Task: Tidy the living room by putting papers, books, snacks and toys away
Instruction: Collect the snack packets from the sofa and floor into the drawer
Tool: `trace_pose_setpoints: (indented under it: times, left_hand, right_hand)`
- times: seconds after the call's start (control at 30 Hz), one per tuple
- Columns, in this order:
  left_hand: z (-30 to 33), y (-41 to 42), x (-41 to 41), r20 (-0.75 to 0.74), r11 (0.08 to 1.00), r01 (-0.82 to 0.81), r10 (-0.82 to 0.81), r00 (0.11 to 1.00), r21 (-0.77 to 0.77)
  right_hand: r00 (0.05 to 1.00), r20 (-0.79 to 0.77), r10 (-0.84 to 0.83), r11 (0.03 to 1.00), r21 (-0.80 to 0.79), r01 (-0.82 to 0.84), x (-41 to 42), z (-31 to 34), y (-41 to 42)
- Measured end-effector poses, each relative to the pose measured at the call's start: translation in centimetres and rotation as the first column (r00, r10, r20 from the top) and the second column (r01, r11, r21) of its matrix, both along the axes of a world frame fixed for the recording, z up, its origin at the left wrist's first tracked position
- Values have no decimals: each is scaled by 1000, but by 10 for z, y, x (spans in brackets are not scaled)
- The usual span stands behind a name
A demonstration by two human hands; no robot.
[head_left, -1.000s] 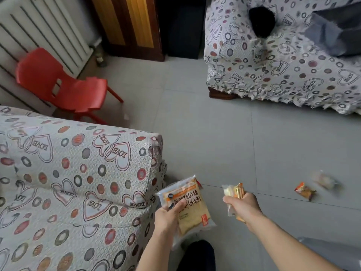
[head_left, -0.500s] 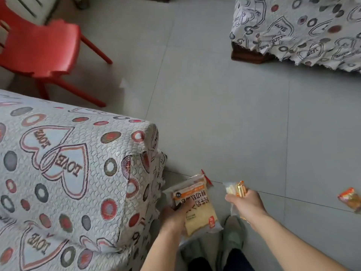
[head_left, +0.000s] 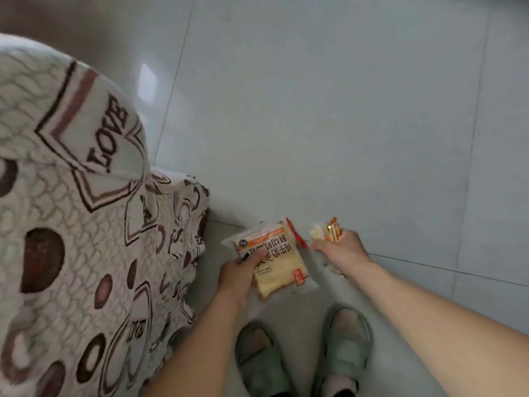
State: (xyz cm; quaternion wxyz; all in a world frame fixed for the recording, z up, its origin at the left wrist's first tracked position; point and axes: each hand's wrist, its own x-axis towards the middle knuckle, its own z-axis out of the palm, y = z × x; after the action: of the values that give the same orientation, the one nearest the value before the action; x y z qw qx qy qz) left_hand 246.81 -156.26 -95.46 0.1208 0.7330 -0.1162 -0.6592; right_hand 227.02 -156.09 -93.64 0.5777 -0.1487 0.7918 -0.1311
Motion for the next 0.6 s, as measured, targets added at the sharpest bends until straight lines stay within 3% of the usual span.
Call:
trace_pose_setpoints:
  times: [0.2, 0.33, 0.43, 0.6]
  left_hand:
    - [-49, -6, -9, -42, 1000, 5, -4, 999, 10]
    - [-64, -7, -21, -199, 998, -45, 54, 979, 51]
    - [-67, -7, -29, -293, 997, -45, 59, 954, 57]
    - [-36, -4, -36, -284, 998, -41, 53, 957, 49]
  right_hand:
    - [973, 170, -157, 987, 15, 157, 11, -56, -18]
    - [960, 217, -179, 984, 45, 174, 19, -79, -13]
    - [946, 256, -198, 980, 64, 187, 17, -80, -7]
    - [914, 278, -296, 955, 85, 283, 2, -49, 5]
